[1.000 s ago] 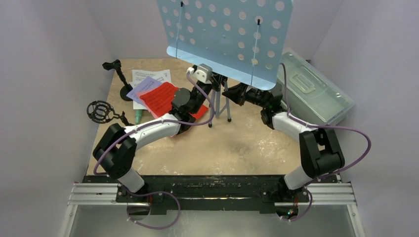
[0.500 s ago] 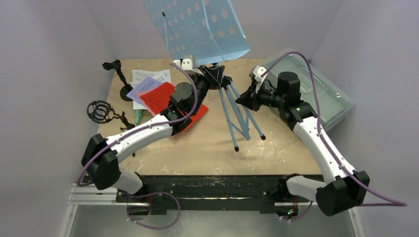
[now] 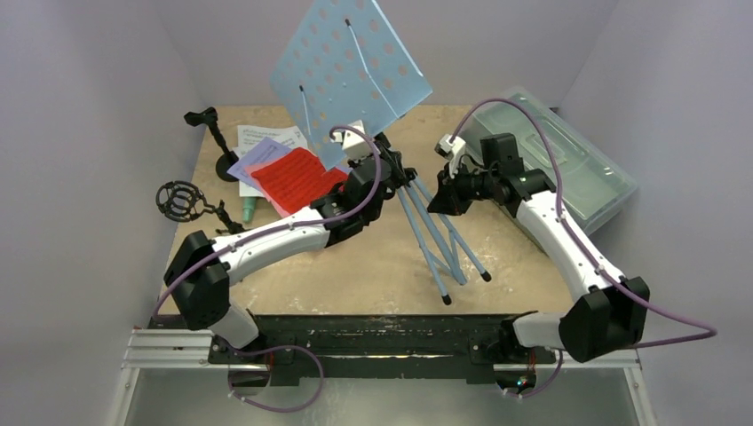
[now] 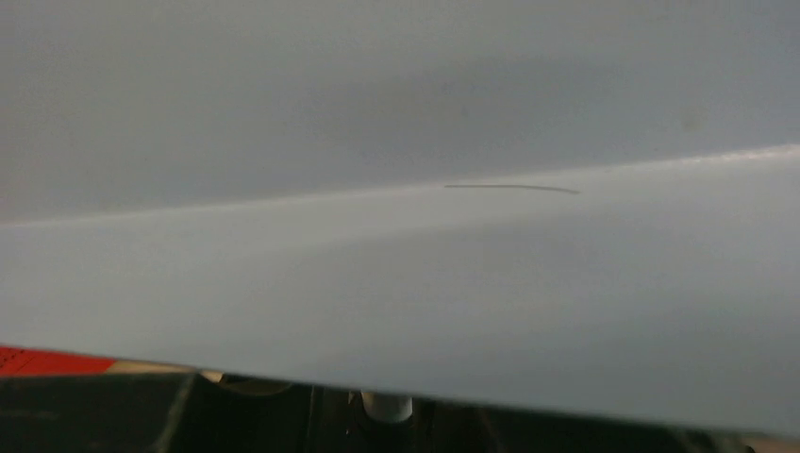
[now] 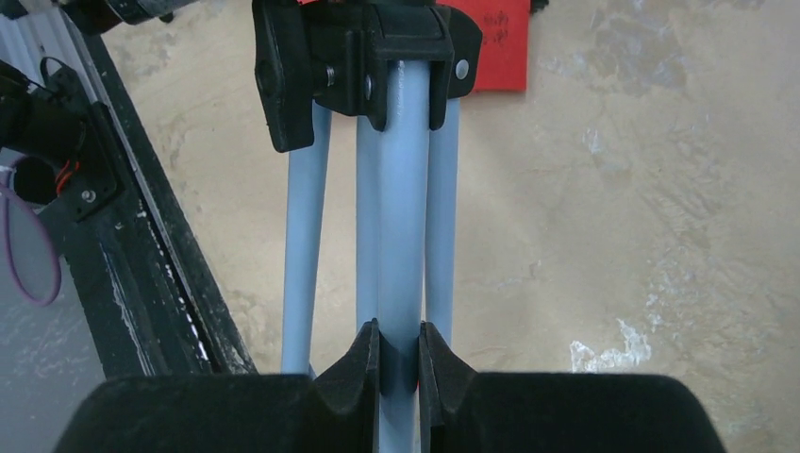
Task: Pack up the instrument practice props
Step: Place the music stand at the center of the board, then reset both arms
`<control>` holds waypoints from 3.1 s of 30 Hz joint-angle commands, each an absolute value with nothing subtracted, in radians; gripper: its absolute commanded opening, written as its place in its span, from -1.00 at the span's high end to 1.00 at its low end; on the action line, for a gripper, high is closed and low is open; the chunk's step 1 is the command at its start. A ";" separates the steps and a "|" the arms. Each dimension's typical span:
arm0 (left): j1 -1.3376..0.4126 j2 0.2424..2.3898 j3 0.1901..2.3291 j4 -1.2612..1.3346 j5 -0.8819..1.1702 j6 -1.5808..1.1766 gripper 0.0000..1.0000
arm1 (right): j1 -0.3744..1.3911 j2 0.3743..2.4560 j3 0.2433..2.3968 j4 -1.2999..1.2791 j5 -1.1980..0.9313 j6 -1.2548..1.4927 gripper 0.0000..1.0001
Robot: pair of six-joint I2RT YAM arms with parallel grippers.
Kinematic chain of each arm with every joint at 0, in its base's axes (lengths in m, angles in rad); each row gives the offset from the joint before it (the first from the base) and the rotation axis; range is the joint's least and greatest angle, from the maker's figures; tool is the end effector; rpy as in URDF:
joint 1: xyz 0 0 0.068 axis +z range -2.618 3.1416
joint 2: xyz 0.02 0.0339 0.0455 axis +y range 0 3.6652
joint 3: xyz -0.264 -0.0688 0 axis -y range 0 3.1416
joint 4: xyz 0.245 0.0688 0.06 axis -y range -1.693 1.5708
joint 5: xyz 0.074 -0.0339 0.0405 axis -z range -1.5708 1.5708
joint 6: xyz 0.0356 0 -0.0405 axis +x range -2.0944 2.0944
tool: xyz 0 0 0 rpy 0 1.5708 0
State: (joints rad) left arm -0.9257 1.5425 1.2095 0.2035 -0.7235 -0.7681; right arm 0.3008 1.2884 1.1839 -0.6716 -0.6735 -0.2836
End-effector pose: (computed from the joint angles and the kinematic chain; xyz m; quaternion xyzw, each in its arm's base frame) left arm 0.2374 -0.2763 0.3410 -0.1775 0.7190 -0.2863 0.6080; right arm 0.2504 0.1009 0.3298 -0.3731 0.7966 0.3078 0.3626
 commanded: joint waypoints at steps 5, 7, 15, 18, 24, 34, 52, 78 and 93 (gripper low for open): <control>-0.914 1.650 1.354 0.086 -0.816 -0.841 1.00 | 0.290 1.486 1.291 -0.670 -0.694 -0.359 1.00; -0.889 1.680 1.356 0.062 -0.797 -0.874 1.00 | 0.288 1.548 1.328 -0.697 -0.683 -0.379 1.00; -0.797 1.773 1.377 0.049 -0.755 -0.937 1.00 | 0.282 1.710 1.413 -0.689 -0.632 -0.391 1.00; -0.759 1.832 1.407 0.046 -0.706 -0.971 1.00 | 0.281 1.788 1.459 -0.698 -0.622 -0.395 1.00; -0.734 1.978 1.549 -0.034 -0.707 -0.954 1.00 | 0.272 1.897 1.536 -0.713 -0.576 -0.387 1.00; -0.714 2.139 1.634 -0.039 -0.648 -0.954 1.00 | 0.235 2.018 1.598 -0.705 -0.501 -0.385 0.83; -0.704 2.092 1.538 0.058 -0.532 -0.962 0.19 | 0.224 1.962 1.528 -0.687 -0.512 -0.398 0.04; -0.699 1.428 0.908 0.482 0.068 -0.687 -0.44 | 0.216 1.277 1.192 -0.565 -0.610 -0.475 -0.78; -0.593 0.904 1.142 -0.263 -0.093 -0.332 -1.00 | 0.153 0.942 1.464 -0.555 -0.448 -0.150 -0.98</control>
